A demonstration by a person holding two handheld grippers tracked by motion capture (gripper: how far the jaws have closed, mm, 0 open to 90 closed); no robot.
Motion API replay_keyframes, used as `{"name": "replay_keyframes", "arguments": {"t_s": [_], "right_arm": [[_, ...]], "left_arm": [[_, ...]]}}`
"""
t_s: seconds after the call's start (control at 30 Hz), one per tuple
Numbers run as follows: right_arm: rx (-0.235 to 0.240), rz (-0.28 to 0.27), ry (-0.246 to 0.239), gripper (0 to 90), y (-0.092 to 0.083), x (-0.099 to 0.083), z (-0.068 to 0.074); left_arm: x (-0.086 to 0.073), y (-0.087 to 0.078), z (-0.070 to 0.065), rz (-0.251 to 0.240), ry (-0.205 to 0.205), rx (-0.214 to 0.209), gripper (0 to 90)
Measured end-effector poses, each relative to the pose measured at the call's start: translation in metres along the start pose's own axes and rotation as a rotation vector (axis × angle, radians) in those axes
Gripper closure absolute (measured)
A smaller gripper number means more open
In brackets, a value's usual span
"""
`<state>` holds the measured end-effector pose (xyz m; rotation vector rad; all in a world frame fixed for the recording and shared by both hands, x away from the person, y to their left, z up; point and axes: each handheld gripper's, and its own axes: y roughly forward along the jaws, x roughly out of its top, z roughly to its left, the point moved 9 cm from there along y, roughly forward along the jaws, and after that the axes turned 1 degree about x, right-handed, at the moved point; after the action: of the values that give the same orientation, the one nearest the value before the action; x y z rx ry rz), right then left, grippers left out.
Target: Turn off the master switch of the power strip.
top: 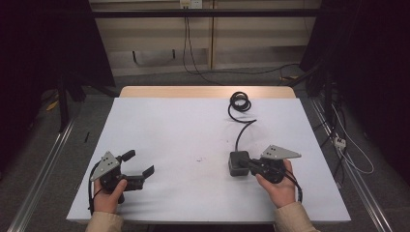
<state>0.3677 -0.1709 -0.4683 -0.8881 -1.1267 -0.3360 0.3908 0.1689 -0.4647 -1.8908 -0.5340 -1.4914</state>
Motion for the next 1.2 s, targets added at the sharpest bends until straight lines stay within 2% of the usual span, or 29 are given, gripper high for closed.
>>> {"name": "replay_keyframes", "arguments": {"t_s": [0.7, 0.8, 0.97, 1.2], "right_arm": [[0.008, -0.006, -0.007, 89.9, -0.0010, 0.0027, 0.0021], [0.007, -0.010, 0.005, 81.8, -0.0012, 0.0038, 0.0020], [0.008, -0.018, 0.012, 78.6, -0.0022, 0.0054, 0.0013], [0.009, -0.026, 0.021, 67.4, -0.0026, 0.0081, 0.0014]], "left_arm": [[-0.0001, -0.0008, 0.0007, 0.001, 0.002, 0.002, 3.2], [0.0001, -0.0010, 0.0006, 0.000, 0.001, 0.002, 3.2], [0.0001, -0.0009, 0.0006, 0.000, 0.001, 0.001, 3.2], [0.0002, -0.0014, 0.0014, -0.002, -0.004, 0.005, 3.2]]}}
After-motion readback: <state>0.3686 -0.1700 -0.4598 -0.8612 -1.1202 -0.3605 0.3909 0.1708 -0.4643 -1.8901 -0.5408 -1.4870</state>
